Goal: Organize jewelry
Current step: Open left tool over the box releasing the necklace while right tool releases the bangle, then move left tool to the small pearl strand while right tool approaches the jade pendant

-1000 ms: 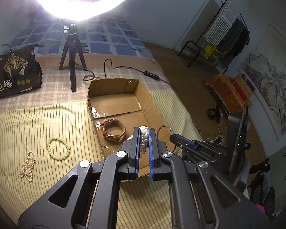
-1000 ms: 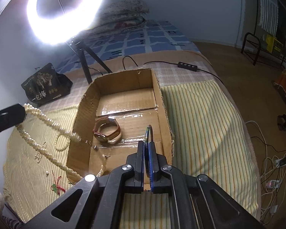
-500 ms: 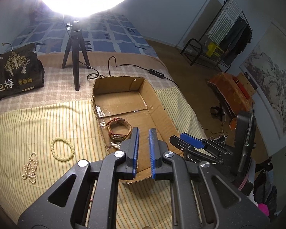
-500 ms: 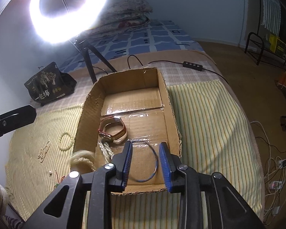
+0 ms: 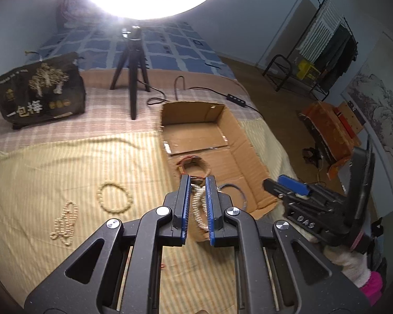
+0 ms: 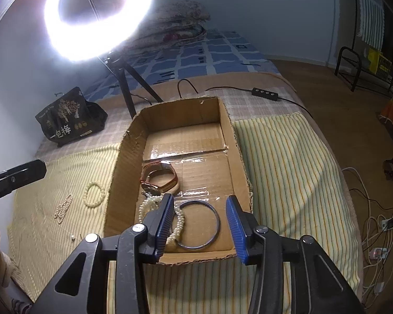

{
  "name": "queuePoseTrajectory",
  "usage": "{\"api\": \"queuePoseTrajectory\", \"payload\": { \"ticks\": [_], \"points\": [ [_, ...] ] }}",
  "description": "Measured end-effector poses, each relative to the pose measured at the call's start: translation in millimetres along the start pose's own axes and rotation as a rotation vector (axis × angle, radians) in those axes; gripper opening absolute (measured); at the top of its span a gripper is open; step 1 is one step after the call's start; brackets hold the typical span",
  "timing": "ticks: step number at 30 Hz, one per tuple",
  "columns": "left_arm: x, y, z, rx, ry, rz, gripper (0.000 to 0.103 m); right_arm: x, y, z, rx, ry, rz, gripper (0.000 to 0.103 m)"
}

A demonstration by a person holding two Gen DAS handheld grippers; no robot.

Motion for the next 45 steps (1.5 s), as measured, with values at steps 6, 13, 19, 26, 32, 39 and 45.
{"api": "queuePoseTrajectory", "payload": {
  "ticks": [6,13,19,26,32,39,45],
  "points": [
    [23.0,32.1,0.8,-0.019,-0.025,-0.071,0.009,10.6,14.8,-2.4,0.014,-0.026,-0.025,0.054],
    [46.4,79.8,8.7,-0.025,-0.039,-0.153,0.018,22.5,41.1,0.5,0.053,-0.049,-0.069,0.064],
    [53.0,113.4,22.3,0.01,-0.02,-0.17,0.024,30.7,68.8,12.9,0.105,-0.044,-0.12,0.069],
    [60.7,152.7,31.2,0.067,-0.007,-0.19,0.024,32.7,104.0,39.9,0.185,-0.002,-0.178,0.071],
    [52.6,185.5,42.3,0.158,0.038,-0.182,0.024,27.9,133.7,65.3,0.256,0.046,-0.227,0.073],
    [32.7,199.3,62.2,0.195,0.119,-0.183,0.025,12.6,167.2,97.1,0.385,0.112,-0.271,0.076],
    [21.8,197.5,67.7,0.184,0.143,-0.181,0.042,-4.6,185.3,123.5,0.488,0.181,-0.291,0.076]
  ]
}}
Point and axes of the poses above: each gripper's, at about its wrist camera, not at the fingertips, and x roughly against the way its jaws point, y to its left, z to its underside, the point moved 7 cm from there along -x, roughly the way its jaws point, and after that the axes turned 4 degrees about -y, right-handed, at the moved point
